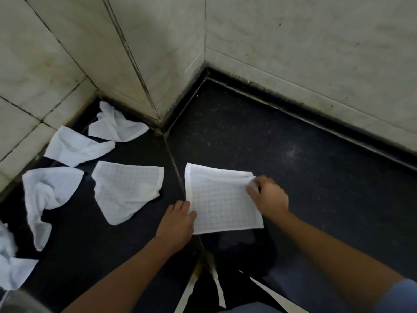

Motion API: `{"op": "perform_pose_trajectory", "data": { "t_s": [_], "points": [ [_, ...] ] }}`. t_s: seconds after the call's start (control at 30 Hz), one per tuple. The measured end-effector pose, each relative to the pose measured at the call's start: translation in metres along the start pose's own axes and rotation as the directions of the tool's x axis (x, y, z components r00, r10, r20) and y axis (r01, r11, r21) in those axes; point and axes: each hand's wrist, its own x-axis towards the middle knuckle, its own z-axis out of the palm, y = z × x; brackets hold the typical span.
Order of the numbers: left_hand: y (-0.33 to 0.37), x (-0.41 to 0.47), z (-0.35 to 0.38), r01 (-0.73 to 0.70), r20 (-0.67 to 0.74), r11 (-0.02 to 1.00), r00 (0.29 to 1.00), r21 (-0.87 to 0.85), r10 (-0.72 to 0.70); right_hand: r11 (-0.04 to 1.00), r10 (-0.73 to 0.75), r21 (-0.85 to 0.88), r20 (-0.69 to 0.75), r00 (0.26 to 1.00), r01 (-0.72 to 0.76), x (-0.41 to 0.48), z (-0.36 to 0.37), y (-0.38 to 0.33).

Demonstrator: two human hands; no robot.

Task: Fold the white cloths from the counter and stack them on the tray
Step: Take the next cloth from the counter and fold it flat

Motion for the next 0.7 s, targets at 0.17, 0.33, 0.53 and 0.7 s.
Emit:
{"op": "perform_pose_trajectory", "data": {
  "t_s": [0.17,0.33,0.53,0.7],
  "points": [
    [0.016,-0.006,0.007,0.010,-0.007,0.998,1.000,-0.057,-0.011,0.975,0.152,0.152,0.072,0.986,-0.162,0.047,0.000,-0.010],
    [0.017,-0.008,0.008,0.083,0.050,0.989,0.996,-0.124,-0.077,0.921,0.095,0.378,0.017,0.995,-0.094,0.069,-0.001,-0.029],
    [0.021,-0.014,0.005,0.099,0.110,0.972,0.991,-0.213,-0.077,1.000,0.015,-0.004,0.021,1.000,-0.015,0.071,0.010,-0.028],
    [0.023,-0.018,0.001,0.108,0.167,0.976,0.983,-0.187,-0.077,0.985,-0.094,-0.145,-0.027,0.995,0.090,0.092,-0.004,-0.025]
  ]
}}
